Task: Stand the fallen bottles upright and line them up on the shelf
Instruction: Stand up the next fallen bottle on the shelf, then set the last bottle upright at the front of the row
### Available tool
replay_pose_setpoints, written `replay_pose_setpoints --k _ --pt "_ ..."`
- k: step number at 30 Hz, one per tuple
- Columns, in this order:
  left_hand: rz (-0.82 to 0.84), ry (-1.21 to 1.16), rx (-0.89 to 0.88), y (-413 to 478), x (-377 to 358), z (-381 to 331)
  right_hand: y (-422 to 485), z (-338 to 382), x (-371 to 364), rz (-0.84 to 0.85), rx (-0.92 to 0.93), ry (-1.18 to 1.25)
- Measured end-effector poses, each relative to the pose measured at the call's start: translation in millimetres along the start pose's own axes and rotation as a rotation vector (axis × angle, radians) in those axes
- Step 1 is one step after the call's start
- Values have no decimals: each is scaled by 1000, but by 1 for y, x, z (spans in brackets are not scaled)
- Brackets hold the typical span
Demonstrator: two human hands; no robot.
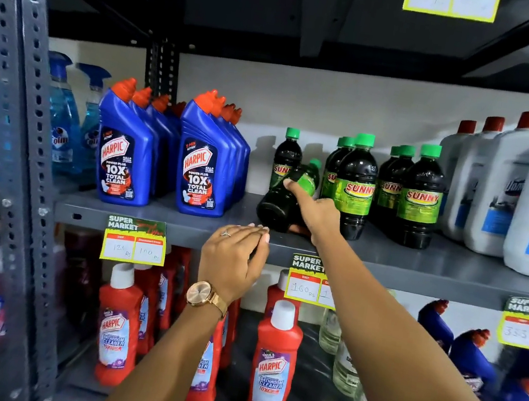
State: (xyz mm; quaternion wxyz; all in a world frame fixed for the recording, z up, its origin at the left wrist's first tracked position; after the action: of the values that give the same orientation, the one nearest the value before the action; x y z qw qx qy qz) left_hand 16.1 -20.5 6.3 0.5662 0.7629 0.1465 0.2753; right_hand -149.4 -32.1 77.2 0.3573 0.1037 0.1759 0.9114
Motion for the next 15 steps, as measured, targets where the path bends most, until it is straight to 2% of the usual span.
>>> replay_pose_setpoints --k 2,6,9,12,15 --pt "8 -2 0 -1 -1 1 -3 3 1 -15 73 -21" --pt "35 6 -23 0 0 3 -7 8 -2 -68 298 -409" --pt "51 12 -26 0 1 4 -6 6 -10 -51 361 -522" --pt "45 4 -31 -1 1 5 0 5 -16 16 337 -545" --pt "23 8 -48 -1 -1 6 7 1 -19 116 197 -407"
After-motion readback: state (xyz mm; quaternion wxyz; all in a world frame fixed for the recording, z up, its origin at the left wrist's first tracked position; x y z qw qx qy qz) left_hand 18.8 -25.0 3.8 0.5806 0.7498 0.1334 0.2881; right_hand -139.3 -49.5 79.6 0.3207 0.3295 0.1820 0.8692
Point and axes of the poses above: each hand's wrist, its own y-axis towards the middle knuckle, its own x-axis out of the back of the hand, z = x × y, the point moved 2 cm from there along y, towards the middle knuckle, and after that the axes turned 10 degrees about x, right-handed, at the moved point
